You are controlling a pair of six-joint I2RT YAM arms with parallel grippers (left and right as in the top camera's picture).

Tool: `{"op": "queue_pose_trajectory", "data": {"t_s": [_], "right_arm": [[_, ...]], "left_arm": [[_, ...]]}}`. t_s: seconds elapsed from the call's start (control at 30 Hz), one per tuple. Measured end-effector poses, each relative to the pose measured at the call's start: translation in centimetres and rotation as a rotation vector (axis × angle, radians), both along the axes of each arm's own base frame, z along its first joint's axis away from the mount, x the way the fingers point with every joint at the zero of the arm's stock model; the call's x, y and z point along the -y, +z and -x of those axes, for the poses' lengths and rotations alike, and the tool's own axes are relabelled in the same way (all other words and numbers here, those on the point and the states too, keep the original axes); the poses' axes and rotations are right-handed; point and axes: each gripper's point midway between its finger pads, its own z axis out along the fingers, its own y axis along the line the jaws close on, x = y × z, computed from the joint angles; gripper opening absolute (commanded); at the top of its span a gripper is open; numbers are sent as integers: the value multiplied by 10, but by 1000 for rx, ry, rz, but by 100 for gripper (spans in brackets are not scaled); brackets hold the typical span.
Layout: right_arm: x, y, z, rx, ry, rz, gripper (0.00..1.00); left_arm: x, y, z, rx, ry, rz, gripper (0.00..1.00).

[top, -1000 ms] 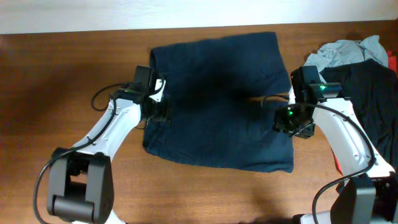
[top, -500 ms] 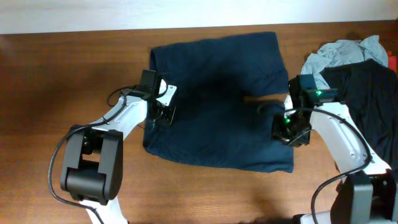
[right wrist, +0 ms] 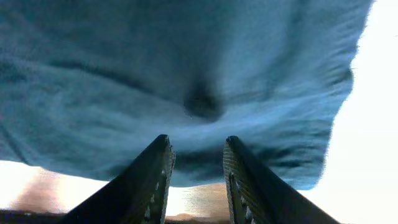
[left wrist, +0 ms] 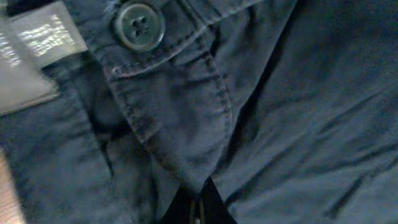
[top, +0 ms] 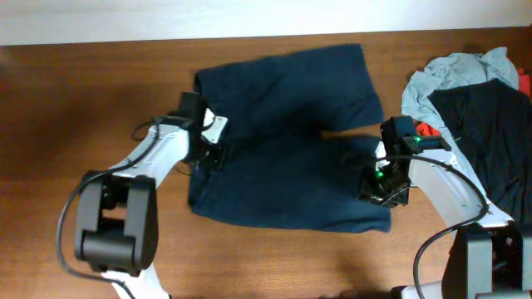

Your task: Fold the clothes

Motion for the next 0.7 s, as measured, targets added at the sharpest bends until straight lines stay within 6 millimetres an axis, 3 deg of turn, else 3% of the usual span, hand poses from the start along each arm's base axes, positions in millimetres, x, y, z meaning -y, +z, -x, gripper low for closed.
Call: {"op": "queue_pose_trajectory", "data": {"t_s": [0.23,0.47,0.5,0.6,0.7], "right_arm": [[0,0,0,0,0,1,32],[-2,0,0,2,15,-10,32],[-3,1,0,5,29,-21,31],[-12,1,3,9,79,-74,15],[-18,-5,10,-2,104,-111,9]], "left_arm": [[-27,37,-8,61,89,-5,1],[-25,41,-6,50,107,23,1],[-26,41,-6,50,108,23,0],[-26,41,-6,50,109,21,0],[-28,41,-7,51,111,12,1]]}}
